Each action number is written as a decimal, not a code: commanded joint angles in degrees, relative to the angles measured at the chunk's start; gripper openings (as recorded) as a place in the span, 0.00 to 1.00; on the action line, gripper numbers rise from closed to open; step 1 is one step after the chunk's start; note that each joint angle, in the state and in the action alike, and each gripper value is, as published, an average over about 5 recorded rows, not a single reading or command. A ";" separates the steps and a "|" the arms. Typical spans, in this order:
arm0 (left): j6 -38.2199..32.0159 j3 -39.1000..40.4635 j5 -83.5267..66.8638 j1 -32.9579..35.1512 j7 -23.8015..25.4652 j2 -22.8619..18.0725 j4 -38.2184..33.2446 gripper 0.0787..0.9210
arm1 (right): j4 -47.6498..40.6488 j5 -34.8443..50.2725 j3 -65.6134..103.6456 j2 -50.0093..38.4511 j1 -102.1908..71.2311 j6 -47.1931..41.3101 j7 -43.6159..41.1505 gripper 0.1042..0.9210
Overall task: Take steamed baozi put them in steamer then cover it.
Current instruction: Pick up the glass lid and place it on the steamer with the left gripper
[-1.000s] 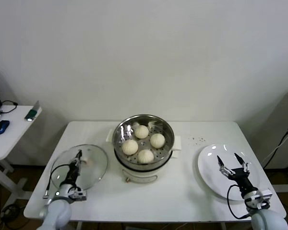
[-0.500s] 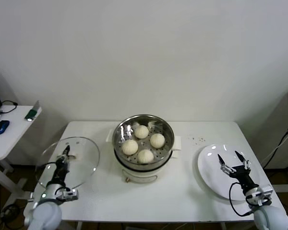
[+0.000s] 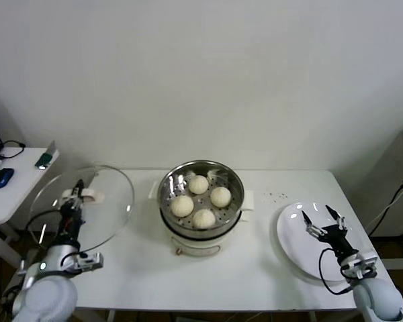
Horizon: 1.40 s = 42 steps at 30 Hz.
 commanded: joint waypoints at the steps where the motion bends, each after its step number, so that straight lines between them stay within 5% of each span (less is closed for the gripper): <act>1: 14.91 27.42 -3.81 -26.97 7.21 8.50 -4.39 0.08 | -1.87 -1.20 -2.20 0.27 3.40 -0.13 0.47 0.88; 8: 14.91 43.32 7.22 -41.16 14.83 -5.33 1.62 0.08 | -3.77 -2.70 -2.52 1.35 4.23 0.06 0.32 0.88; 23: 14.91 45.49 14.42 -40.83 17.74 -23.16 15.43 0.08 | -4.38 -4.33 -1.33 1.82 3.52 0.32 0.44 0.88; 42: 14.91 43.81 16.23 -38.04 18.29 -25.38 19.08 0.08 | -5.48 -5.16 -0.93 1.95 3.23 0.90 -0.52 0.88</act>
